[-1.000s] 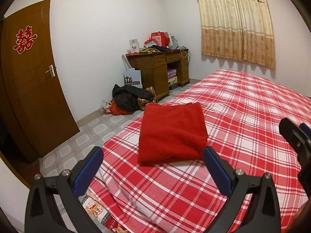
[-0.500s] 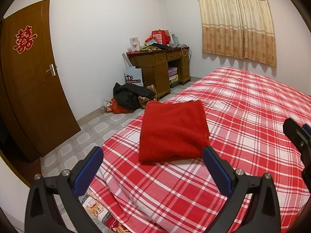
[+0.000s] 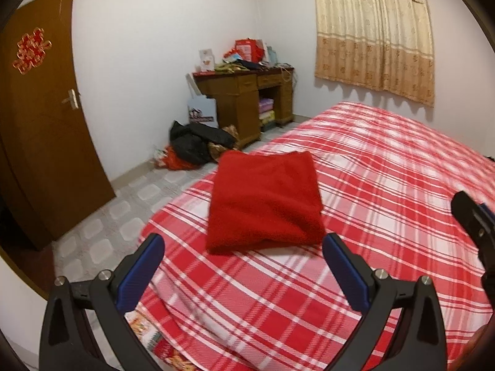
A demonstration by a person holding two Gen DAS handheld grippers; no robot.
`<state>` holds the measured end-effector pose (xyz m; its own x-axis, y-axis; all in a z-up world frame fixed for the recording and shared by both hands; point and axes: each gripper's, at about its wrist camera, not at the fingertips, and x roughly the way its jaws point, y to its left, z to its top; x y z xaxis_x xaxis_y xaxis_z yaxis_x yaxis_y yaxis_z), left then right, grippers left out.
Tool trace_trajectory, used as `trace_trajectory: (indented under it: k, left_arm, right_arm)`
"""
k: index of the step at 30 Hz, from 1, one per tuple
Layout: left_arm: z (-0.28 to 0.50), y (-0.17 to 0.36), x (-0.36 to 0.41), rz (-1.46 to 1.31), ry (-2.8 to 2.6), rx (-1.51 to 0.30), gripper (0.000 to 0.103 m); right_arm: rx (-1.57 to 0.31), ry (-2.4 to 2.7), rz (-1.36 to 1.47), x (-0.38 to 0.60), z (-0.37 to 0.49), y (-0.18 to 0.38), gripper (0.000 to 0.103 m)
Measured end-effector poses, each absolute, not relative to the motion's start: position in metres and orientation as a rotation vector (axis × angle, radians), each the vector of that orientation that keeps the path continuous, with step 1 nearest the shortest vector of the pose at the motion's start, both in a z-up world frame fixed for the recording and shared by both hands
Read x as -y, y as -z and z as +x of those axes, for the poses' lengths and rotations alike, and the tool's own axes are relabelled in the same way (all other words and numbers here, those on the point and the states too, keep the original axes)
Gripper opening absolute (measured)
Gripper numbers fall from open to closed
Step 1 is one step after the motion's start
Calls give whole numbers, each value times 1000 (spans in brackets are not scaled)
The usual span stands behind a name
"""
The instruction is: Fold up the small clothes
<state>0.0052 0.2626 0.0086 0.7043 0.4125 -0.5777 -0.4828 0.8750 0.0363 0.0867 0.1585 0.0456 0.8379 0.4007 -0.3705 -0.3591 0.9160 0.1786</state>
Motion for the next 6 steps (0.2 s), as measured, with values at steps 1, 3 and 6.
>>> trace_trajectory:
  k: [1,3,6]
  left_arm:
    - [6,-8,-262,-123,-496,-616,103]
    - [8,-6,-261,-115,-501,-623,103]
    - [14,-2,-261,-107,-499,-641,103]
  right_arm:
    - [-415,-402,105,-158,87,-46,76]
    - [-415,-400,111,-156,88,-47,76]
    - [-411,-378,114,-152,90,-48,76]
